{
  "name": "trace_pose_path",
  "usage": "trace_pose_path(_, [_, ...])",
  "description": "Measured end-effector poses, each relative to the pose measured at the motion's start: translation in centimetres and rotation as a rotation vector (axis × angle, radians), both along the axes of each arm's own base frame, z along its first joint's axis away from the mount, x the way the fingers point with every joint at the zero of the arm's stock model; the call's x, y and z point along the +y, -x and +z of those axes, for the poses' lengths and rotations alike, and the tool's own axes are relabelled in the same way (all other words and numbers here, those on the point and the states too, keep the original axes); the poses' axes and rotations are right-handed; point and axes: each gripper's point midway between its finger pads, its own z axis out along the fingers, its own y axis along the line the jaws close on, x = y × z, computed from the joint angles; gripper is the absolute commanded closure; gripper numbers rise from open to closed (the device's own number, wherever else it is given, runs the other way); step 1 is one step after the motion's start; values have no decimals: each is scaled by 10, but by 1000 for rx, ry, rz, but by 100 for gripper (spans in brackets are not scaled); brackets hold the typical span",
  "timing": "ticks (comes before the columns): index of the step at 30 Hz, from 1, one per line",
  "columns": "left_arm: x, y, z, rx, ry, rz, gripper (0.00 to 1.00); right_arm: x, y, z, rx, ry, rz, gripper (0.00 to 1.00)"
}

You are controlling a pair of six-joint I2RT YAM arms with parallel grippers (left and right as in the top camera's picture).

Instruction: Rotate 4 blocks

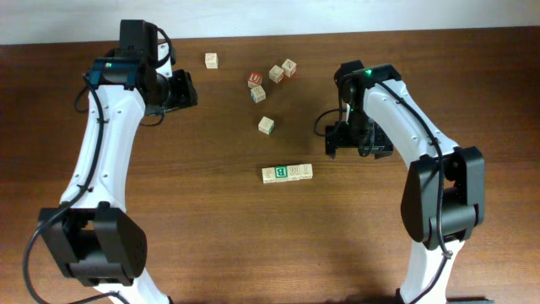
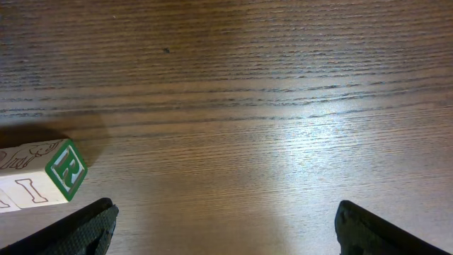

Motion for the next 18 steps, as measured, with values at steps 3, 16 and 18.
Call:
trace_pose_path(3, [0,0,0,0,0,0,45,0,0,0,0,0,0,2])
trace_pose_path(16, [0,0,0,0,0,0,45,0,0,0,0,0,0,2])
trace_pose_path(18, [0,0,0,0,0,0,44,0,0,0,0,0,-1,2])
